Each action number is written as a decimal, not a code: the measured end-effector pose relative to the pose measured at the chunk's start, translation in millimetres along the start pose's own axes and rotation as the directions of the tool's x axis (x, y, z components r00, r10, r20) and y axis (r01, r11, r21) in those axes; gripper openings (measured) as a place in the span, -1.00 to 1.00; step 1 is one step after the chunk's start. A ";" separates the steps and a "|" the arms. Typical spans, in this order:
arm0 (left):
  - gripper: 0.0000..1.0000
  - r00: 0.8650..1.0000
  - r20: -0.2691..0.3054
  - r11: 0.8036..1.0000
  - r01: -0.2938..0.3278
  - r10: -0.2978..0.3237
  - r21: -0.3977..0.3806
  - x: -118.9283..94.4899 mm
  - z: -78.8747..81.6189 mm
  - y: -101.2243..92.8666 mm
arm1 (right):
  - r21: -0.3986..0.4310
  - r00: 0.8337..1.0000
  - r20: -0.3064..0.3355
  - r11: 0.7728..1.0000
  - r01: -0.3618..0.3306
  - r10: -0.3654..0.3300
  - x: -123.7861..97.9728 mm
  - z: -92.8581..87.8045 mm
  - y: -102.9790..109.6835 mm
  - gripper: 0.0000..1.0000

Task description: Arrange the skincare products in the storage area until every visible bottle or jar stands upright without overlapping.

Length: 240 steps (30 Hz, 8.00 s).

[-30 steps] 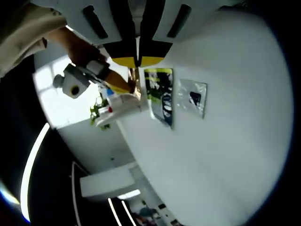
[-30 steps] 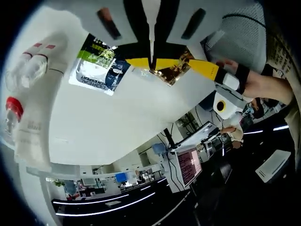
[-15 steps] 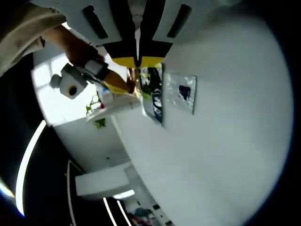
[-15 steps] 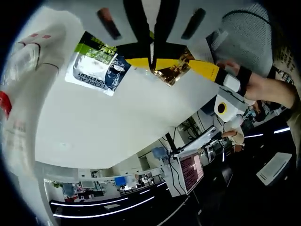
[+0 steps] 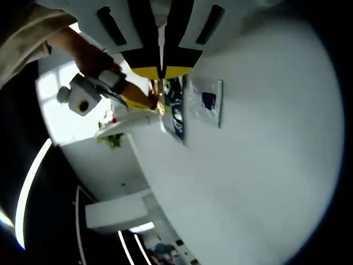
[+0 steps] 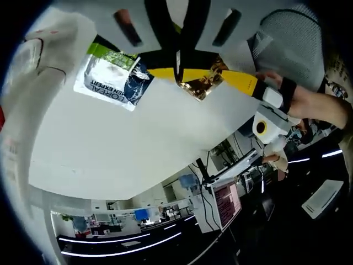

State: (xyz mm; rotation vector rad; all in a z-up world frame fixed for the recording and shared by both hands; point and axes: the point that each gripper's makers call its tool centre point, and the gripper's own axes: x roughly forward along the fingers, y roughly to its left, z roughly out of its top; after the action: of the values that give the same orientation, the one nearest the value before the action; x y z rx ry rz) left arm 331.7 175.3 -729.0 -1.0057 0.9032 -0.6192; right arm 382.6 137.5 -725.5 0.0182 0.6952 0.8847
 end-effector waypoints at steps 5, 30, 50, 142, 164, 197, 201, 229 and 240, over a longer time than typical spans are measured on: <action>-1.00 1.000 0.003 1.000 -0.003 0.003 0.002 2.1 7.2 2.4 | -0.008 1.000 0.007 1.000 0.008 -0.008 4.5 5.0 -3.2 -0.98; -1.00 0.999 0.043 0.999 -0.031 0.032 -0.013 11.9 41.2 25.9 | -0.063 0.998 -0.006 0.996 0.056 -0.056 42.2 14.9 -23.2 -0.97; -1.00 0.995 0.077 0.998 -0.063 0.064 -0.012 24.3 66.8 43.1 | -0.162 0.992 -0.018 0.980 0.120 -0.124 70.0 21.6 -43.3 -0.96; -0.56 0.897 0.056 0.322 -0.215 0.439 0.922 66.5 91.2 53.2 | -0.485 0.955 -0.112 0.854 0.190 -0.276 91.5 14.6 -59.0 -0.97; -0.57 0.901 0.045 0.326 -0.202 0.432 0.924 64.3 91.0 53.2 | -0.560 0.952 -0.088 0.805 0.198 -0.295 87.4 25.8 -60.5 -0.74; -0.54 0.883 0.068 0.293 -0.225 0.464 0.929 60.5 93.6 46.7 | -0.471 0.965 -0.057 0.859 0.199 -0.255 50.7 12.5 -56.9 -0.27; -0.50 0.882 0.071 0.298 -0.232 0.466 0.926 56.2 91.7 43.2 | -0.448 0.971 -0.054 0.875 0.186 -0.234 46.4 10.7 -52.3 -0.16; -0.11 0.881 0.060 0.369 -0.257 0.469 0.893 15.0 53.5 31.1 | -0.269 0.985 -0.067 0.953 0.136 -0.159 -25.6 -39.2 -12.9 0.69; 0.19 0.884 0.029 0.424 -0.252 0.466 0.870 -2.7 27.0 25.5 | -0.175 0.989 -0.052 0.976 0.130 -0.141 -66.5 -57.1 1.3 0.99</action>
State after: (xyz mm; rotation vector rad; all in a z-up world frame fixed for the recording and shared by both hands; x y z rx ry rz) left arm 354.6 200.2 -744.6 0.2060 0.8064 -0.6937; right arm 320.8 75.8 -733.3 -0.2100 0.6704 0.8134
